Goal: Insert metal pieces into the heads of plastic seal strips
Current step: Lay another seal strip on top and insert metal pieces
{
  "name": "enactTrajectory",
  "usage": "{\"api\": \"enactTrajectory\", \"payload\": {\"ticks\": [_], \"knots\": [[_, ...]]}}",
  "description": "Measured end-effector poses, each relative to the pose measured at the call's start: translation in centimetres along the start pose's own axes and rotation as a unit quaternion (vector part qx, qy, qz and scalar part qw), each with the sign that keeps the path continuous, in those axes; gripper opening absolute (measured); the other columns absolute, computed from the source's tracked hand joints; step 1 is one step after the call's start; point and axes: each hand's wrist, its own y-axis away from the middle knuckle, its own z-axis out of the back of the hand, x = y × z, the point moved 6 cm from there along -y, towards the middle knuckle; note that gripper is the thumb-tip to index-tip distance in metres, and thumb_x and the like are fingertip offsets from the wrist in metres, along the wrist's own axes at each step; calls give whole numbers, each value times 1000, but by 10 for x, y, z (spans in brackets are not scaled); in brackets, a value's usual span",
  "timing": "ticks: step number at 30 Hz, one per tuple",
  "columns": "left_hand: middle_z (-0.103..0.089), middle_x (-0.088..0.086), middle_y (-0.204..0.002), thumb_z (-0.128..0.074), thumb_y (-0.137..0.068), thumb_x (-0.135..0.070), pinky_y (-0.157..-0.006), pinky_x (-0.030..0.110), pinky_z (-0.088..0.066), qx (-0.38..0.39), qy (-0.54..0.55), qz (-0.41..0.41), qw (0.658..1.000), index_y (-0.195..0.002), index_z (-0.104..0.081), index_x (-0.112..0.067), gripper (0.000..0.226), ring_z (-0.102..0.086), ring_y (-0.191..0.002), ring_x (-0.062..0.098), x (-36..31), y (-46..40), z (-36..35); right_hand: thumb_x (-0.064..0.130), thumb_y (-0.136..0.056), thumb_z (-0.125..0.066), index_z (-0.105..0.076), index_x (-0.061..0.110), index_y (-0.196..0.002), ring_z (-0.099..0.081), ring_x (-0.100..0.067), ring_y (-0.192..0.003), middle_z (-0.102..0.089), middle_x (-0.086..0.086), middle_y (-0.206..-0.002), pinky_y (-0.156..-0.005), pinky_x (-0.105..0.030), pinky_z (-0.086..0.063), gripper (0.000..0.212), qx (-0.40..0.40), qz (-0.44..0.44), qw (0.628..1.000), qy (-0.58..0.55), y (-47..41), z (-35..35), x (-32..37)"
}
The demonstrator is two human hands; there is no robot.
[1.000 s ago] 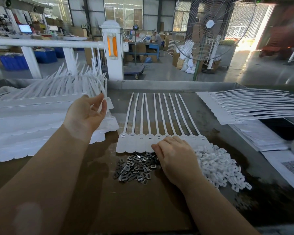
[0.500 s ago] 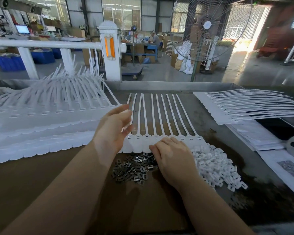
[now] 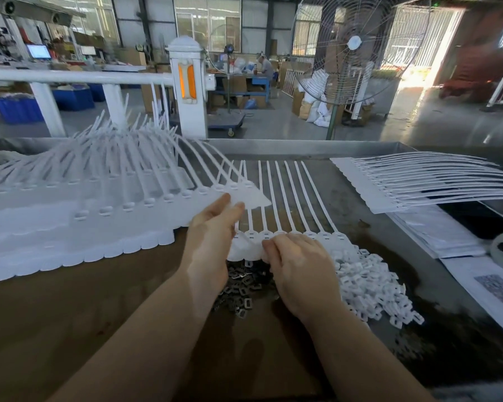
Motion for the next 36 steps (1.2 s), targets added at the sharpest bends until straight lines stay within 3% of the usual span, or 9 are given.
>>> {"api": "enactTrajectory", "payload": {"ticks": [3,8,11,13,16,21,26,29,36], "knots": [[-61,-11,-119,-67,-84,-28,-108,36,-33,64,-27,17,997,-117,-62,-26,34,-51,-115,7,9,12,-18,20,-92,-49,-62,8,-100,-60,-20,-62,-65,-1,-69,-59,-25,-39,19,-54,-37,996,-58,-1,14,-1],[-63,-9,-118,-63,-87,-36,-105,32,-36,125,-39,33,991,-108,-67,-25,24,-51,-118,8,19,23,-37,38,-97,-34,-54,13,-128,-57,-18,-56,-62,1,-63,-54,-24,-35,44,-56,-69,991,-96,-1,19,-3],[-67,-11,-112,-57,-90,-40,-98,27,-39,164,-46,46,984,-107,-70,-25,26,-53,-115,5,23,26,-46,45,-95,-27,-55,12,-127,-65,-23,-84,-70,-6,-92,-72,-31,-47,54,-51,-94,986,-129,1,16,-9],[-69,-14,-107,-54,-91,-42,-92,23,-41,190,-49,48,979,-107,-70,-26,28,-55,-112,2,23,27,-51,41,-94,-27,-54,9,-128,-61,-22,-102,-67,-7,-111,-85,-25,-40,54,-52,-117,982,-139,2,14,-15],[-67,-14,-113,-53,-90,-44,-102,31,-39,211,-58,51,974,-111,-68,-27,31,-53,-117,6,25,28,-54,39,-93,-27,-52,7,-130,-56,-22,-112,-62,-7,-121,-90,-23,-38,55,-56,-141,980,-129,3,13,-20],[-63,-16,-112,-56,-90,-42,-101,36,-42,160,-48,35,985,-112,-62,-34,24,-58,-107,9,27,24,-43,42,-94,-26,-49,7,-132,-51,-21,-121,-57,-7,-129,-96,-19,-32,57,-86,-168,971,-143,4,17,-24],[-60,-6,-113,-54,-94,-31,-79,27,-51,49,-14,6,999,-99,-58,-34,6,-60,-98,11,28,18,-19,47,-88,-24,-42,8,-138,-49,-23,-123,-53,-8,-133,-99,-27,-36,65,-126,-203,956,-170,5,21,-32],[-53,5,-123,-48,-98,-18,-73,22,-53,-22,1,-12,1000,-94,-58,-29,15,-60,-93,10,26,11,-3,46,-89,-24,-37,9,-140,-49,-24,-122,-52,-7,-134,-92,-22,-33,65,-133,-214,954,-165,6,21,-38],[-55,13,-125,-44,-96,2,-73,15,-54,-4,58,27,998,-126,-53,-7,33,-66,-81,9,20,4,-5,31,-96,-40,-28,13,-144,-43,-23,-124,-49,-9,-136,-96,-27,-32,53,-93,-219,962,-133,6,14,-42]]}}
